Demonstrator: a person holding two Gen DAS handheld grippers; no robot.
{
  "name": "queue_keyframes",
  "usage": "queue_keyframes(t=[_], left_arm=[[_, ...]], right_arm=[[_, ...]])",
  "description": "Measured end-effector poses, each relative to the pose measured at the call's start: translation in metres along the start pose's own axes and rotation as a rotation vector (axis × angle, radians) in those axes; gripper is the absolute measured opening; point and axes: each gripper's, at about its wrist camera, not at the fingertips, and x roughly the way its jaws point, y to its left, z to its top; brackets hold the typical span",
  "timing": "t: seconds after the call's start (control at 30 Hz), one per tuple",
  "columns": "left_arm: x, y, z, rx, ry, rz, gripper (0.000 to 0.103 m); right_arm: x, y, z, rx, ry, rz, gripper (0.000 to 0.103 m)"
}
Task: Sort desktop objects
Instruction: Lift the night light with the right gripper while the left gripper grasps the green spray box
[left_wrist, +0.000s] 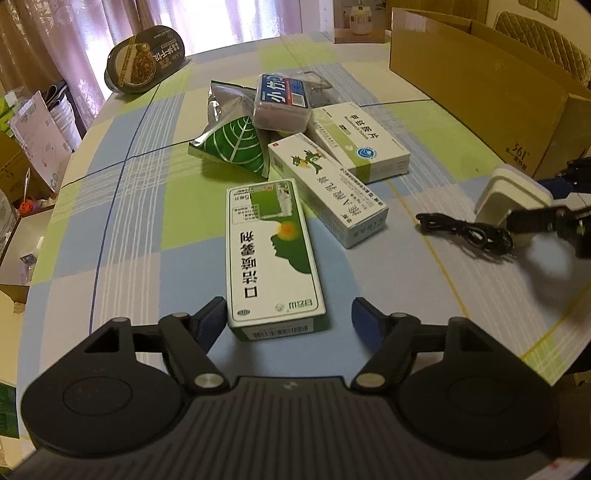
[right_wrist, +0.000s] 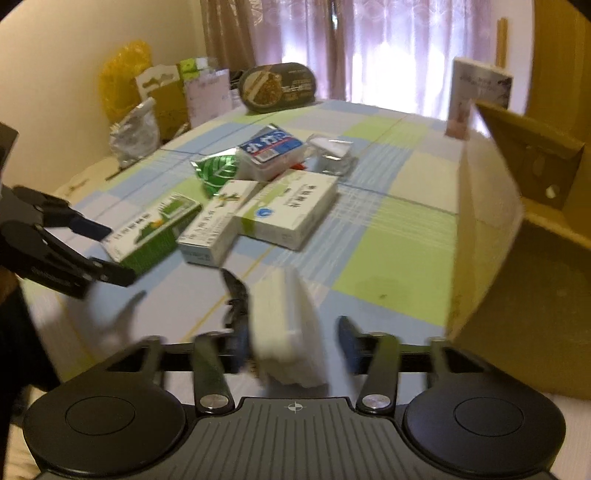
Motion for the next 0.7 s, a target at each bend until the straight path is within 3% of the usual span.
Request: queue_keyframes(t=[0.07,0.33,0.47,0.7], left_arm=[[0.001,0.000,0.002,-0.001,-0.001,0.000,0.073],[0.010,0.001,0.007,0.004,0.003,-0.005,0.074],[0.013,0.001,0.009,0.010,0.001,-0.004,0.074],[0.015,0.002,0.010,0.000,-0.007,-0.002,0.074]], right_arm=[[-0.001,0.000,-0.002,-0.001,0.002,0.000,0.063],[0.009,0.007,-0.007,-0.062,0.039,0.013,0.062],[0.009,0.012,-0.005,-0.092,0.013,-0.019,0.032],[0.024,0.016,0.008,-0.076,-0.027,-0.064,0.024]])
